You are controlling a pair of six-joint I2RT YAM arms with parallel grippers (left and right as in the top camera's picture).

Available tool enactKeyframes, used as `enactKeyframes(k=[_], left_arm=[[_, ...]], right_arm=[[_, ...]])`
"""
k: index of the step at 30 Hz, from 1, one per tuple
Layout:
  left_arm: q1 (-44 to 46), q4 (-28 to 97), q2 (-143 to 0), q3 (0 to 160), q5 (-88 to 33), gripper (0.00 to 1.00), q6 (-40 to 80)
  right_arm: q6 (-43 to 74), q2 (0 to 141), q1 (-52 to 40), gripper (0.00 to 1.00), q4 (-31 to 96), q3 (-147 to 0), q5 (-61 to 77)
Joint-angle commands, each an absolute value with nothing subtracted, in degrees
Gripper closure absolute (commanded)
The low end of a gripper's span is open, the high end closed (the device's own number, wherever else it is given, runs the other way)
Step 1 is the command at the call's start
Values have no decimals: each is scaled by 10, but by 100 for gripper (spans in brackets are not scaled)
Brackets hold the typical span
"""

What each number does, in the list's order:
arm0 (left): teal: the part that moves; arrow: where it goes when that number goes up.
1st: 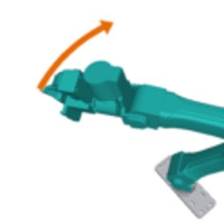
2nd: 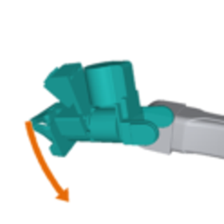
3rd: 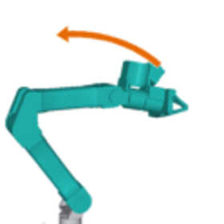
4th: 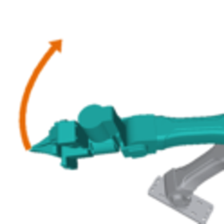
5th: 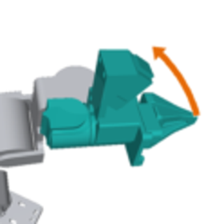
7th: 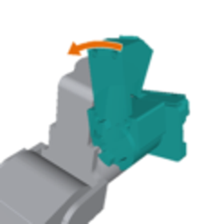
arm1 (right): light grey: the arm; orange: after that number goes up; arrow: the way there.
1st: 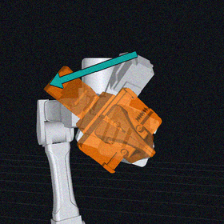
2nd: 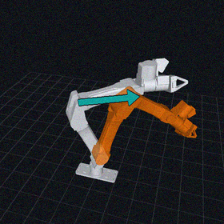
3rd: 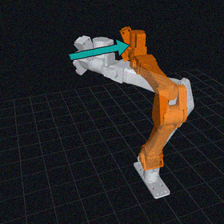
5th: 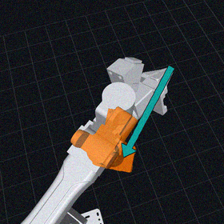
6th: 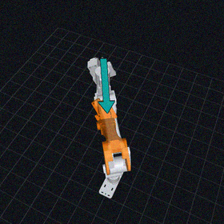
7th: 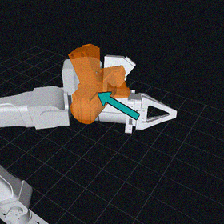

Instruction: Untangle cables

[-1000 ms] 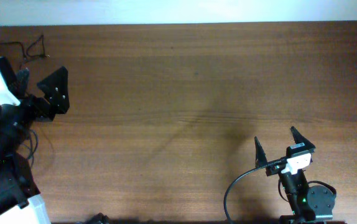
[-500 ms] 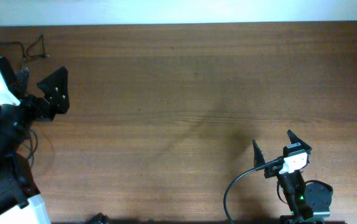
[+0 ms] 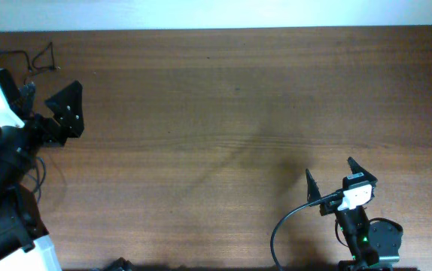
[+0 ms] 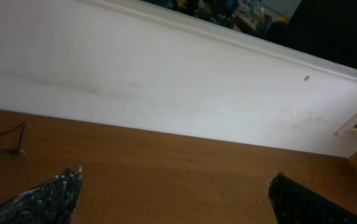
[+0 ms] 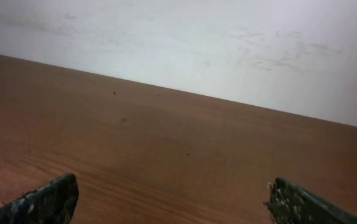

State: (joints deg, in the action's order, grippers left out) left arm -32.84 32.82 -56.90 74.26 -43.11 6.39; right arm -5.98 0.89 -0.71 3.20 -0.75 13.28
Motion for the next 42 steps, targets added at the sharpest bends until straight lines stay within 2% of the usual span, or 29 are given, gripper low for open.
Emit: enactKeyframes(k=[1,11,14,17,21,26,36,42], left_arm=[[-327,327,-570,748,-437,1,55],[-327,321,-558,684,-437,1,55],[-326,261,-534,606,-440,1,55],[-319,155,-499,517,-454,1,55],[-294,-73,-430,347,-447,1,55],[-266,-239,-349,179,-392,0,55],[-261,-259,-268,73,-345,1,16],[-211,-257,-224,37,-274,1,-23]], right_arm=[[-56,2,-3,1,34,-3,128],[-56,2,-3,1,34,-3,128],[-56,2,-3,1,34,-3,128],[-56,2,-3,1,34,-3,128],[-56,2,-3,1,34,-3,128],[-56,2,-3,1,34,-3,128],[-56,2,-3,1,34,-3,128],[-56,2,-3,1,34,-3,128]])
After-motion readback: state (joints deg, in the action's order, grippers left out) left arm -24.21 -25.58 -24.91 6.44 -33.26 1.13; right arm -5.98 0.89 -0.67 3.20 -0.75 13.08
